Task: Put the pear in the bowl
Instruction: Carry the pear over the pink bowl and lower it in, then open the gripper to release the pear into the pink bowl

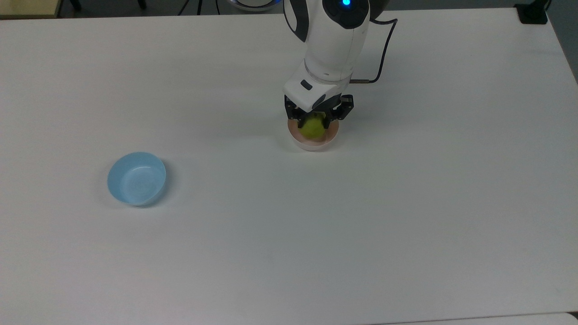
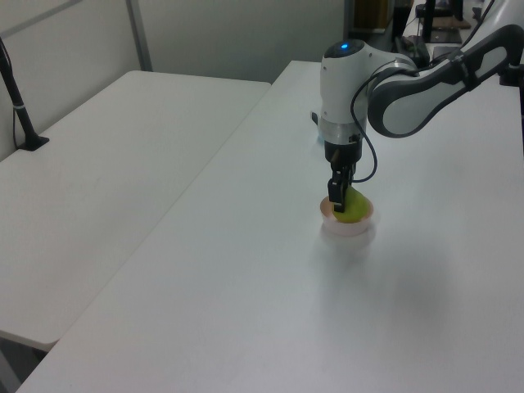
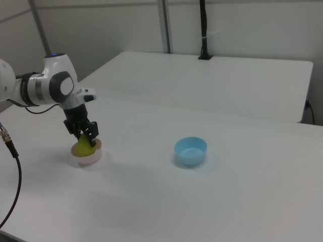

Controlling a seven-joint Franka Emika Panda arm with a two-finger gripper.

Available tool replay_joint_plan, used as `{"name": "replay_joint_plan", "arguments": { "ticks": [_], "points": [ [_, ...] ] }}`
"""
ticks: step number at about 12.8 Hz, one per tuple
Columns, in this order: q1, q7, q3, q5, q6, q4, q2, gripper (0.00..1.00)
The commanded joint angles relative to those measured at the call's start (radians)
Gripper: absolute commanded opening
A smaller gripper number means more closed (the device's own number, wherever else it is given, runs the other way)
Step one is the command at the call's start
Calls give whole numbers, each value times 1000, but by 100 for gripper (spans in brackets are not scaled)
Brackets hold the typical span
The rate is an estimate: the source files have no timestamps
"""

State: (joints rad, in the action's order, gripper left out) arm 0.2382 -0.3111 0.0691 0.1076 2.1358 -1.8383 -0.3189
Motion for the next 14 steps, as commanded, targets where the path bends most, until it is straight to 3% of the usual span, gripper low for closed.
{"name": "replay_joint_plan", "arguments": {
  "ticks": [1,2,8,14],
  "points": [
    [12,-28,-11,20,30,-16,11,76],
    [12,-26,-11,20,27,-15,12,99],
    [-25,-16,-23,20,-8,34,72,100],
    [-114,121,-22,3,-255,177,104,100]
  ]
}}
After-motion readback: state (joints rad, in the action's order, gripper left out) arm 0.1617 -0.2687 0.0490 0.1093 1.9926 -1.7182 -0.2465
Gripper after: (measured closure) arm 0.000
